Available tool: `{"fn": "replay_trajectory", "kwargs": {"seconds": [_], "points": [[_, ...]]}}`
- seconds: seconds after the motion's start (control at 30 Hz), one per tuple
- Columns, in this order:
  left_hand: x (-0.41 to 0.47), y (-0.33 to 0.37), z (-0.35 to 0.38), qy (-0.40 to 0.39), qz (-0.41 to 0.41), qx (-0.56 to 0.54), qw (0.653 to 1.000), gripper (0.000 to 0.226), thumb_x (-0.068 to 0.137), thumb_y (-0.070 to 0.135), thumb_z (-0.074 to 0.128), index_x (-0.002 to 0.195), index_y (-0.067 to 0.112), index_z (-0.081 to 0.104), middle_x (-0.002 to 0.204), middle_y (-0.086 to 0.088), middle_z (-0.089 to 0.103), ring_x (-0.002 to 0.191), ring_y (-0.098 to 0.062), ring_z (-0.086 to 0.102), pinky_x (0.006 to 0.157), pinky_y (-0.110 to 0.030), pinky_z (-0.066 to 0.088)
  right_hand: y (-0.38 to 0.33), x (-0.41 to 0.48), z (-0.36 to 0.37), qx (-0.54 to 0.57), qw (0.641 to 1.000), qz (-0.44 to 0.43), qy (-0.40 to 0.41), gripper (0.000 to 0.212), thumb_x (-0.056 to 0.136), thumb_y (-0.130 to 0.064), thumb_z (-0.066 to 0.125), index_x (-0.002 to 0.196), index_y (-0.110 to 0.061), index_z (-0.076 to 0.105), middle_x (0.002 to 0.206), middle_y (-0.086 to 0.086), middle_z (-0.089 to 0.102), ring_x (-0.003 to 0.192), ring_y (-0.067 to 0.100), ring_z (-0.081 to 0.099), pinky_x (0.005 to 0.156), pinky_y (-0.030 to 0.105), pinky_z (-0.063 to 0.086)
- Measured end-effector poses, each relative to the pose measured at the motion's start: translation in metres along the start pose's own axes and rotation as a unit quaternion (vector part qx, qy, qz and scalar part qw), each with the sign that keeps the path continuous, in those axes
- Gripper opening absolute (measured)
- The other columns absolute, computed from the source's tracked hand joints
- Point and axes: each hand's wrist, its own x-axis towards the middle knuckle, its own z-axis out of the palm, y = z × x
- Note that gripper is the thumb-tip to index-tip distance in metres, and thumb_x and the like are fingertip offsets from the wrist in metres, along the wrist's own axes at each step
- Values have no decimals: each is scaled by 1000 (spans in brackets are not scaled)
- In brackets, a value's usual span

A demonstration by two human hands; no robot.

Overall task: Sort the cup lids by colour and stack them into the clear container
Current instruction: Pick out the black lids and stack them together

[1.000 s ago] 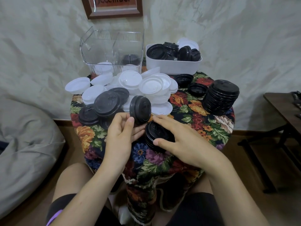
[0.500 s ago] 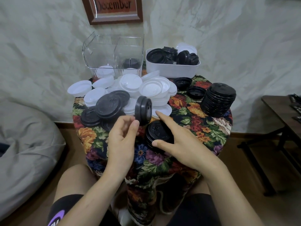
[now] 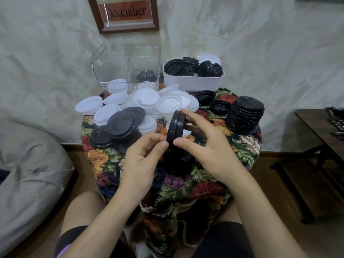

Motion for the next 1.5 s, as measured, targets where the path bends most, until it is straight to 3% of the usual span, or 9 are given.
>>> {"fn": "replay_trajectory", "kwargs": {"seconds": [0.13, 0.4, 0.5, 0.6, 0.97, 1.17, 1.33, 1.4, 1.5], "points": [[-2, 2, 3, -14, 6, -2, 1000, 12, 95, 15, 64, 88, 24, 66, 74, 17, 62, 71, 1, 55, 70, -13, 44, 0, -4, -3, 4, 1000, -3, -9, 68, 92, -37, 75, 152, -40, 44, 142, -25, 53, 134, 0, 51, 115, 44, 41], [-1, 8, 6, -42, 5, 6, 999, 17, 95, 18, 63, 83, 29, 67, 74, 15, 64, 72, 1, 57, 71, -14, 45, 4, -9, -10, -9, 1000, -12, -5, 72, 91, -45, 73, 155, -37, 42, 136, -22, 58, 131, 6, 56, 113, 44, 44], [-1, 11, 6, -45, 20, 19, 999, 20, 95, 19, 64, 81, 32, 66, 72, 16, 63, 69, 0, 56, 69, -12, 43, 3, -10, -8, -12, 1000, -11, 4, 80, 84, -59, 73, 154, -41, 40, 139, -24, 56, 131, 5, 55, 112, 43, 45], [0, 14, 9, -60, 32, 26, 997, 12, 96, 20, 68, 84, 23, 67, 74, 16, 65, 70, 1, 58, 69, -10, 42, 2, -9, -6, -13, 1000, -2, -1, 89, 74, -72, 74, 152, -48, 39, 141, -21, 56, 132, 6, 55, 111, 43, 46], [-1, 10, 8, -103, 35, 46, 993, 12, 96, 17, 62, 87, 24, 64, 78, 20, 65, 78, 4, 57, 75, -11, 43, -5, -16, -8, -66, 998, -2, -9, 80, 76, -62, 65, 151, -44, 42, 140, -28, 54, 133, -4, 48, 113, 41, 43], [9, 6, -11, -90, 15, 15, 996, 13, 97, 22, 59, 87, 29, 62, 82, 11, 63, 78, -6, 56, 73, -19, 47, 4, -19, -23, -51, 999, 12, 8, 77, 78, -60, 70, 149, -48, 43, 144, -27, 52, 136, -3, 47, 114, 42, 43], [13, 0, -9, -73, -48, -77, 993, 13, 97, 32, 64, 101, 19, 63, 91, -2, 67, 90, -16, 61, 87, -31, 48, 2, -20, -16, -60, 998, 5, 13, 76, 85, -45, 79, 150, -49, 40, 142, -31, 47, 132, -11, 43, 108, 24, 39], [13, -1, -7, -62, -50, -75, 994, 9, 103, 25, 61, 111, 22, 63, 91, 0, 72, 92, -15, 67, 89, -30, 50, 2, -19, -14, -60, 998, 5, 17, 76, 85, -43, 80, 150, -48, 41, 140, -30, 48, 128, -13, 44, 102, 16, 38], [15, -2, -8, -54, -31, -1, 998, 30, 107, 10, 50, 130, 27, 61, 100, 1, 76, 103, -14, 72, 92, -27, 55, 5, -20, -13, -53, 998, 14, 19, 75, 84, -50, 79, 149, -50, 42, 140, -30, 49, 129, -8, 47, 109, 29, 43]]}}
